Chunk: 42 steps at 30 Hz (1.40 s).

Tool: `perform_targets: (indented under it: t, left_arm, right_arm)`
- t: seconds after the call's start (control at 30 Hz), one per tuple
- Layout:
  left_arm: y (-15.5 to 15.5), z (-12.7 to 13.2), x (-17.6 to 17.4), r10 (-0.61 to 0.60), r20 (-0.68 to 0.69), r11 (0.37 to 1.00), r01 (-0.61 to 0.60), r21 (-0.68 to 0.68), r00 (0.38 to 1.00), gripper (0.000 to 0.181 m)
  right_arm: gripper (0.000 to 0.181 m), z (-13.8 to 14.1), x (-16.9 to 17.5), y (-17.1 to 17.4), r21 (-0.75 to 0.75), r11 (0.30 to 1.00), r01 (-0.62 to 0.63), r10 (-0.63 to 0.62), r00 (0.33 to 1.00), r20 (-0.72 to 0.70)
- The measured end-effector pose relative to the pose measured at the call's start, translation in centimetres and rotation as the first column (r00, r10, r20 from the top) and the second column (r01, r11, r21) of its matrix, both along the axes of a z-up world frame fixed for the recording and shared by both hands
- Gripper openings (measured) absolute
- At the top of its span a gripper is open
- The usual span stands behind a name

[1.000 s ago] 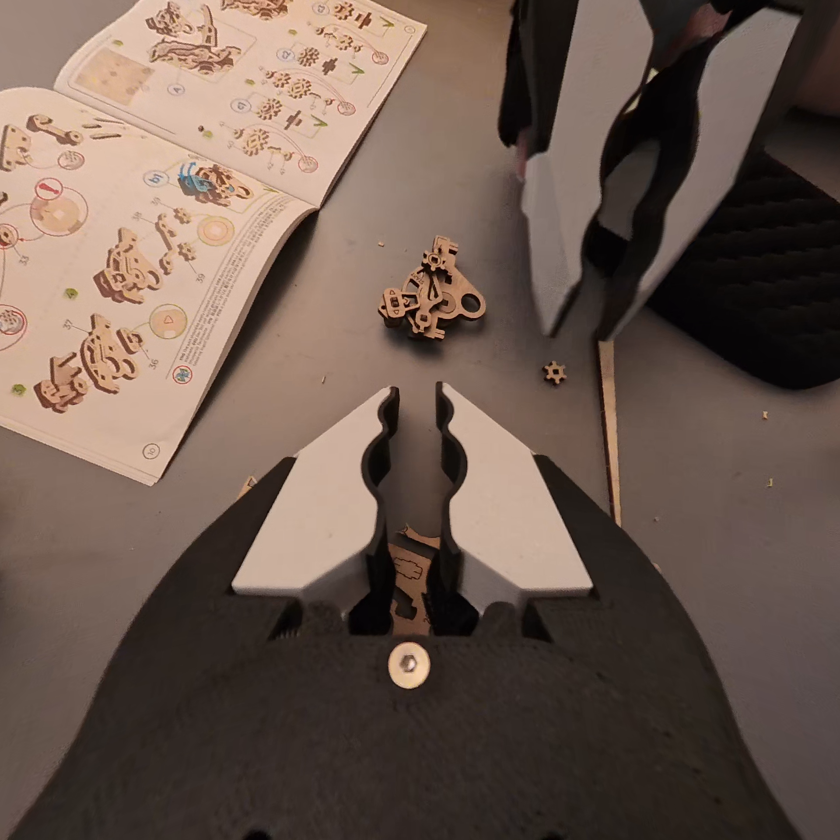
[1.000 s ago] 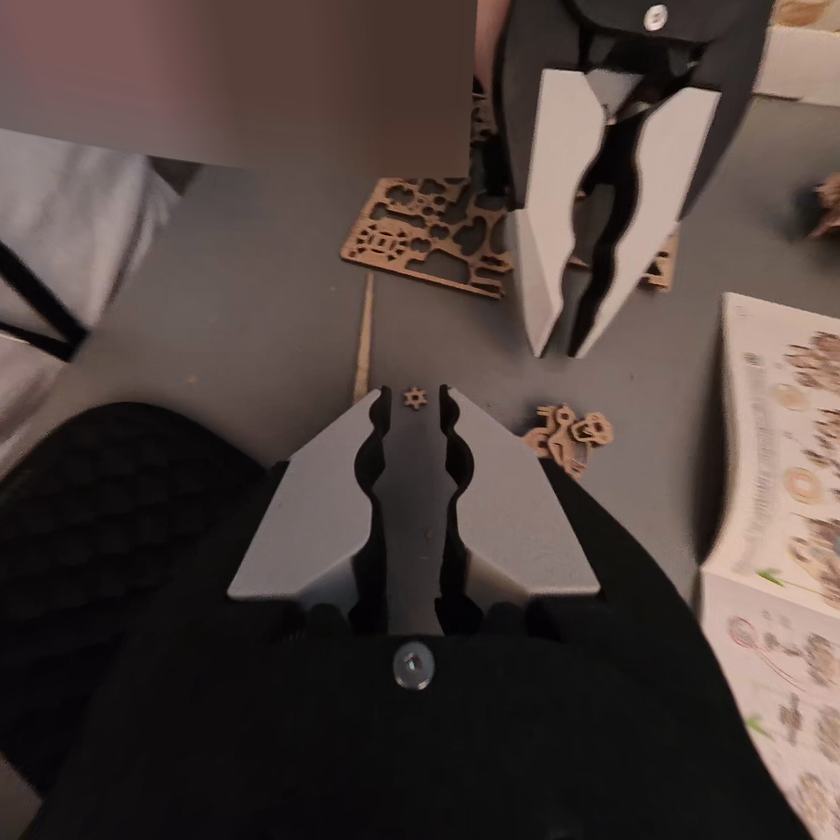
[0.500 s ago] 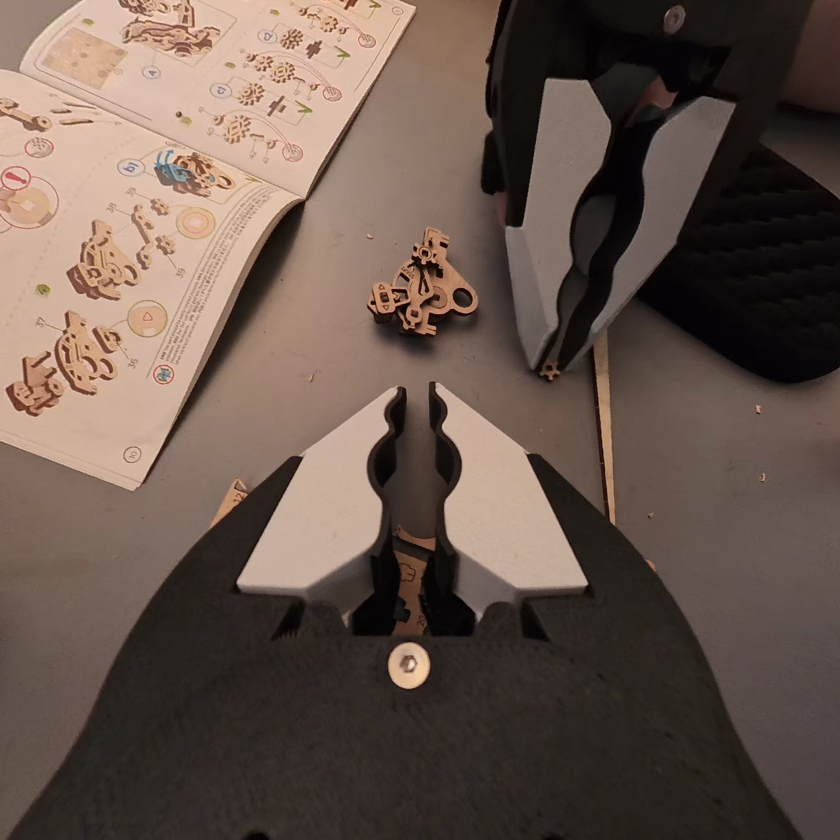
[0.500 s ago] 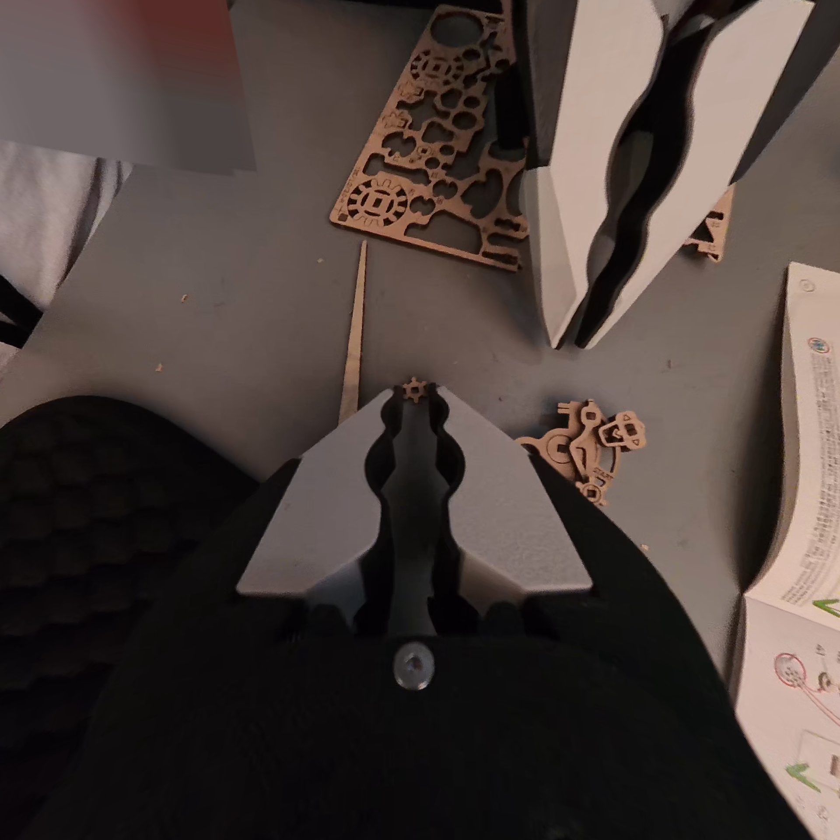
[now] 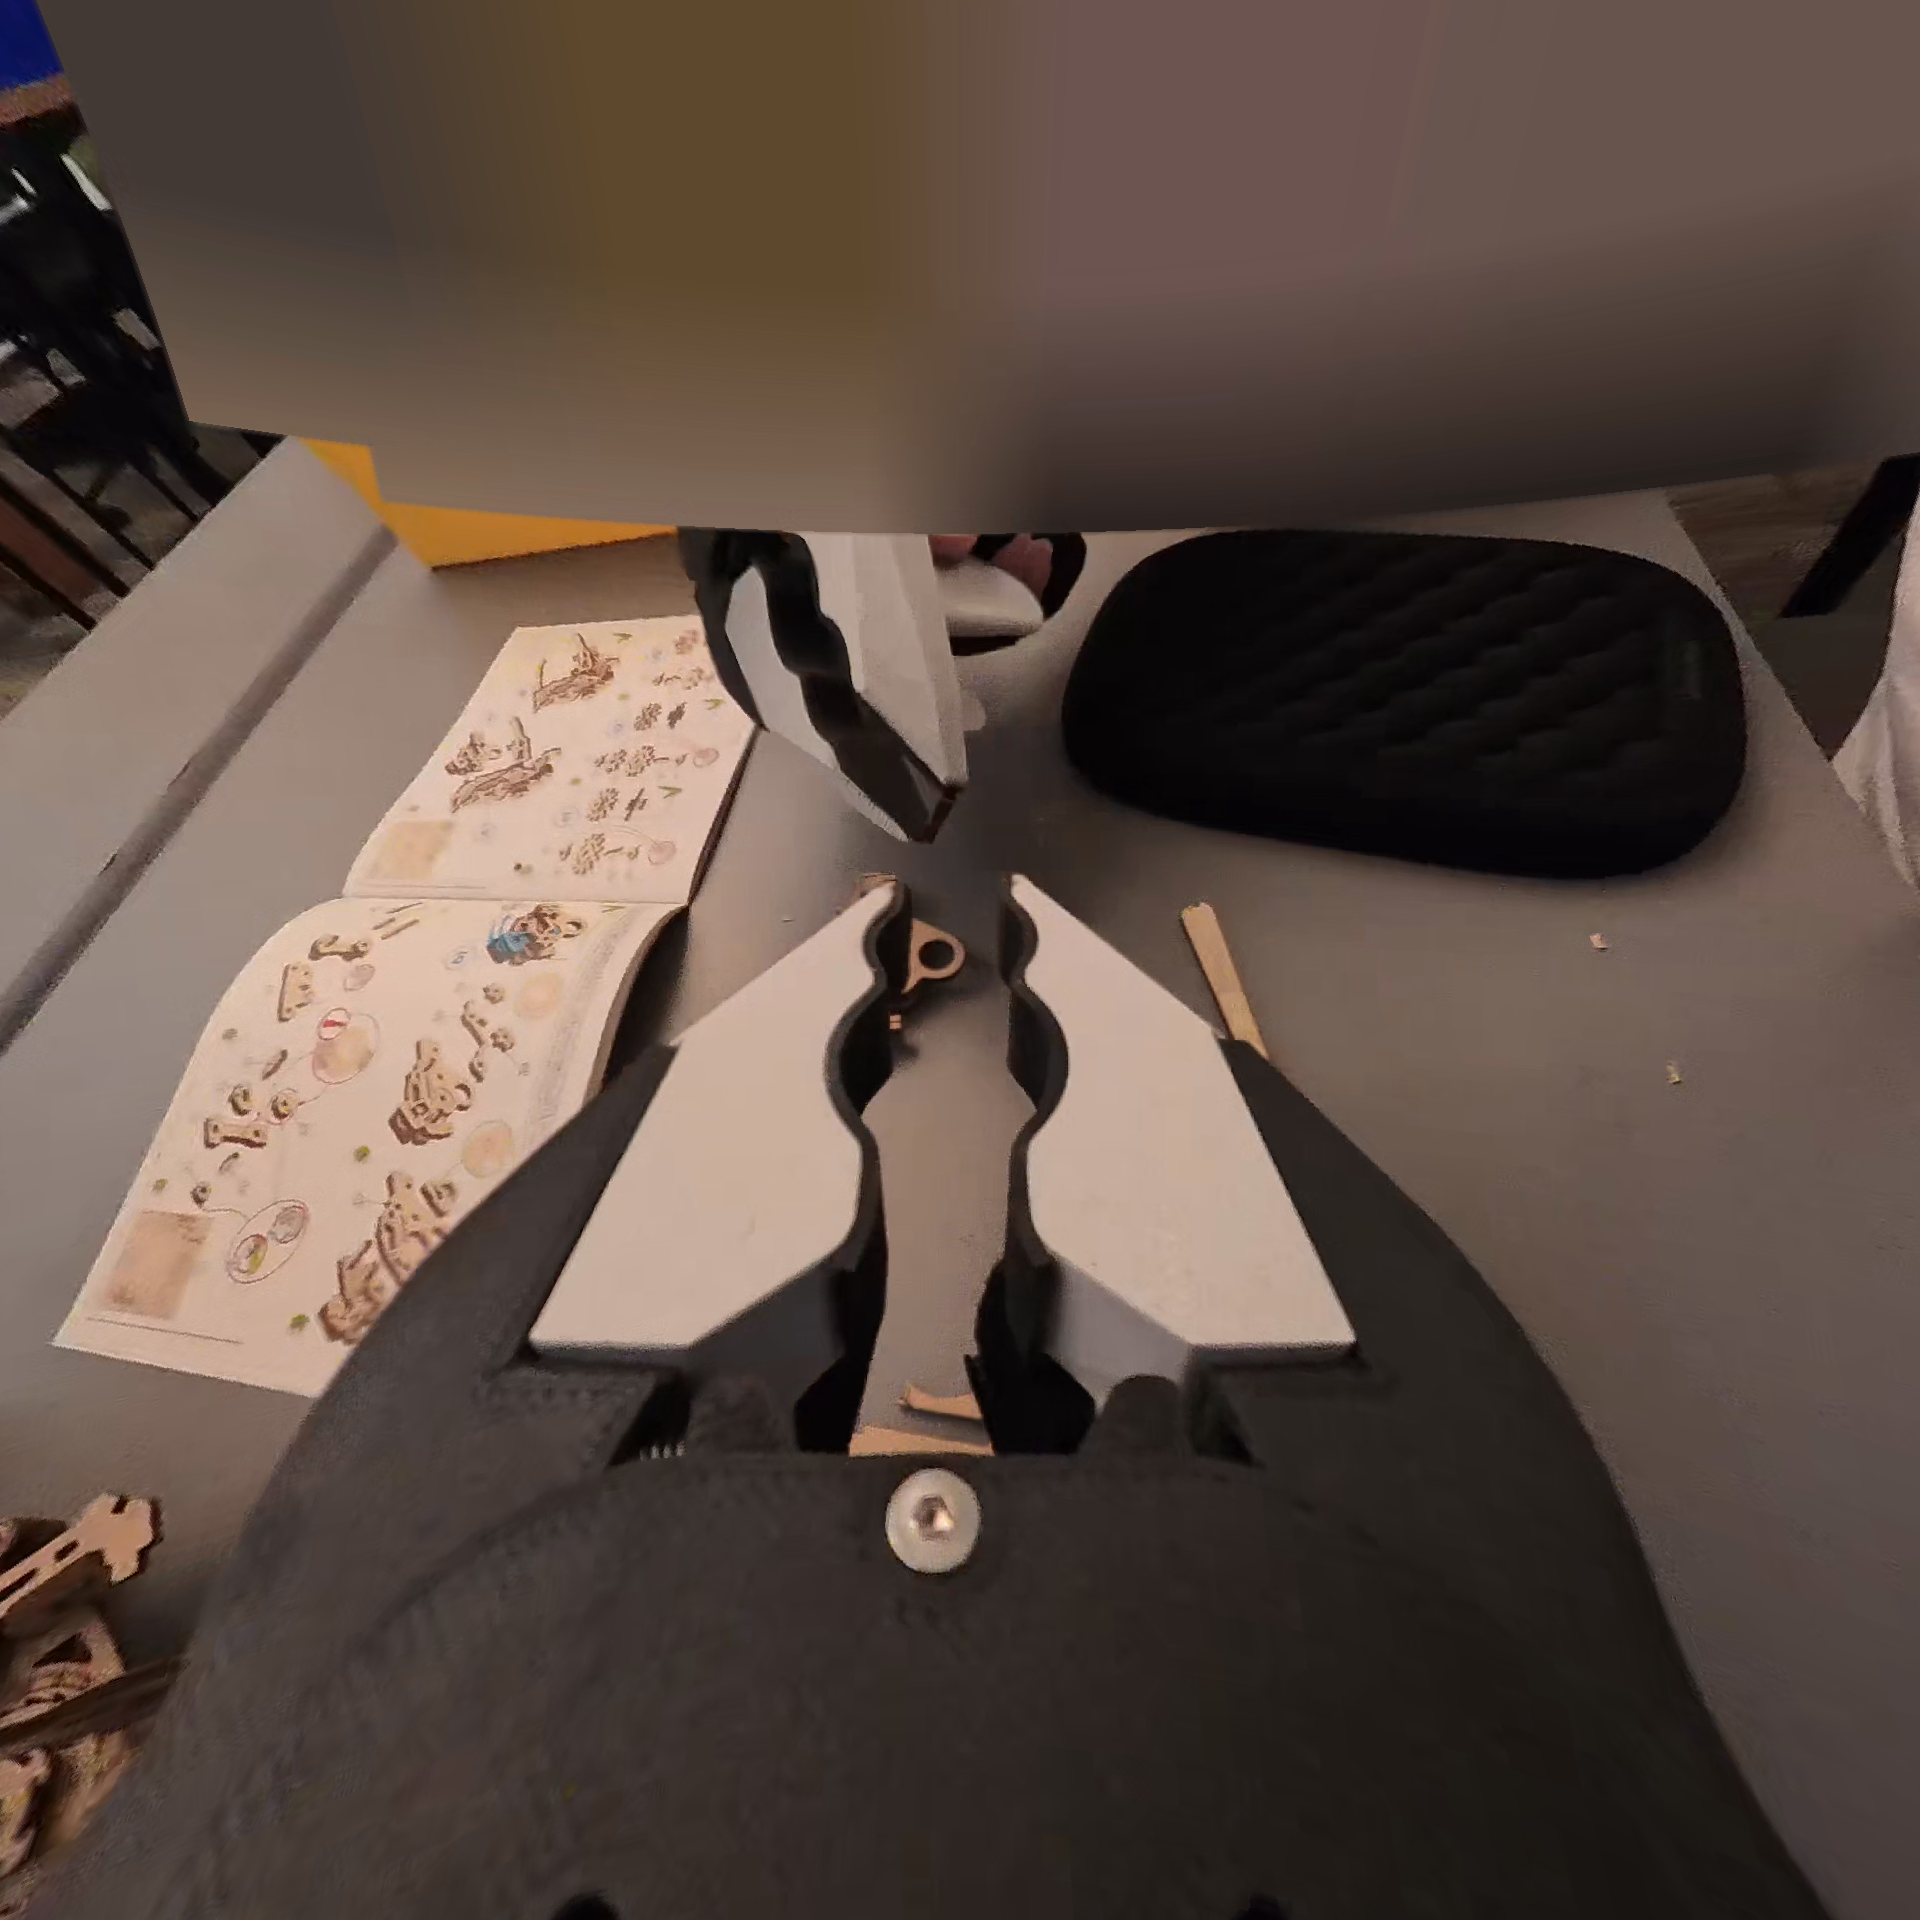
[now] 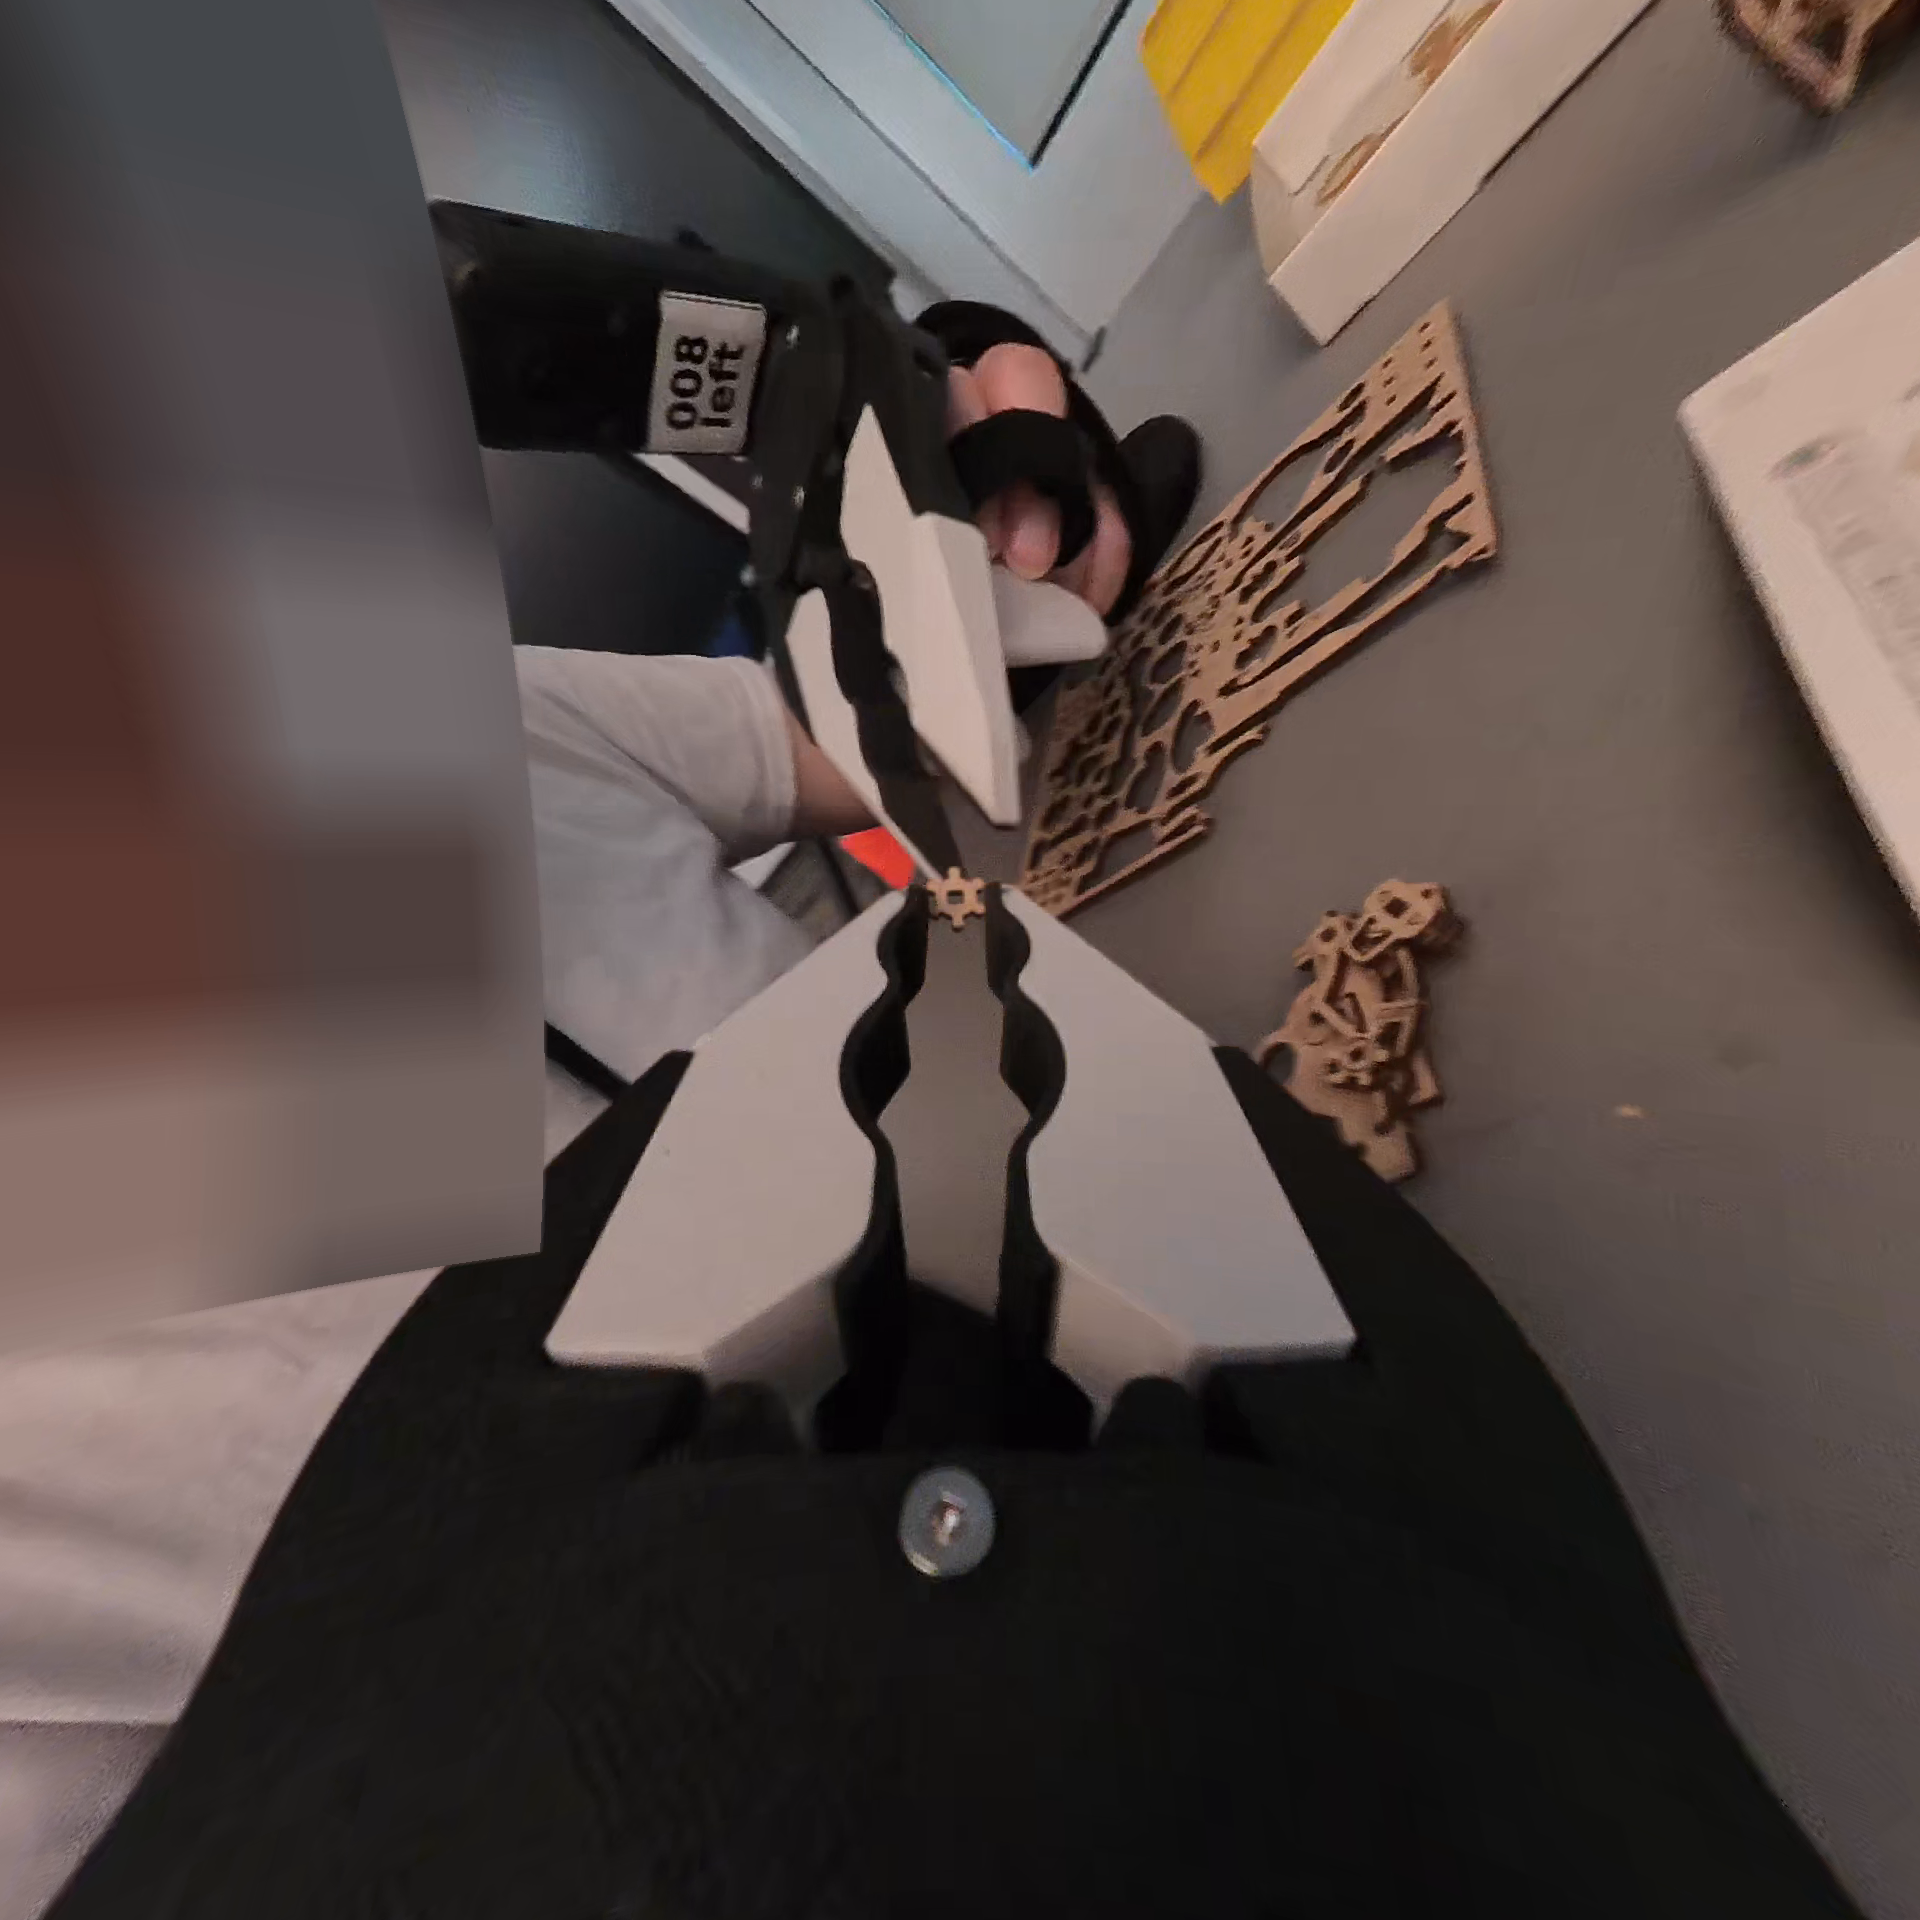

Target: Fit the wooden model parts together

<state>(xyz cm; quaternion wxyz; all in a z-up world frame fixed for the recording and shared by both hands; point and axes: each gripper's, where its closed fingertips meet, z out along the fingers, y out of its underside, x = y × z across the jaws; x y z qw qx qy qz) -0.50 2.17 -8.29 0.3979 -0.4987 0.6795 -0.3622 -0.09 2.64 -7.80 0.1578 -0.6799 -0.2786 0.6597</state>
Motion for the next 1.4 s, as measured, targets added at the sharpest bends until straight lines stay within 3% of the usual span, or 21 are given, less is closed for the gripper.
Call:
perform_targets:
  t: [0.13,0.4,0.67,0.77,1.0,1.2,1.3,1.4]
  left_arm:
    - [-0.4,0.1,0.4,-0.007,0.015,1.0,0.008,-0.03,1.0,0.021]
    - [-1.3,0.1,0.4,-0.055,0.03,0.998,0.055,-0.001,0.998,0.002]
    - [-1.3,0.0,0.4,-0.052,0.021,0.999,0.052,0.0,0.998,0.001]
    - [-1.2,0.1,0.4,-0.045,0.013,0.996,0.046,-0.071,0.999,0.001]
    - [0.2,0.3,0.2,0.025,0.006,0.951,-0.022,-0.307,1.0,0.001]
    - [2.0,-0.2,-0.2,0.089,-0.042,0.806,-0.097,-0.584,0.995,0.001]
    - [2.6,-0.5,-0.4,0.116,-0.062,0.74,-0.128,-0.66,0.991,0.001]
    - [3.0,-0.5,-0.5,0.134,-0.068,0.692,-0.143,-0.708,0.989,0.001]
  right_arm:
    - [0.008,0.0,-0.8,-0.6,-0.082,0.996,-0.035,0.034,0.999,-0.014]
    - [0.009,-0.4,-1.0,-1.0,-0.17,0.984,-0.059,0.055,0.998,-0.033]
    - [0.009,-0.5,-0.9,-0.9,-0.201,0.977,-0.066,0.057,0.997,-0.049]
    - [0.008,-0.5,-0.8,-0.8,-0.183,0.981,-0.066,0.056,0.997,-0.061]
    - [0.019,-0.6,0.1,1.0,-0.013,1.0,0.028,-0.028,1.0,-0.013]
    - [0.019,-1.1,0.7,2.1,0.19,0.979,0.075,-0.088,0.994,0.06]
    - [0.024,-0.3,0.4,2.7,0.396,0.91,0.12,-0.155,0.986,0.058]
    - [0.009,-0.1,0.1,2.5,0.575,0.812,0.101,-0.197,0.974,0.107]
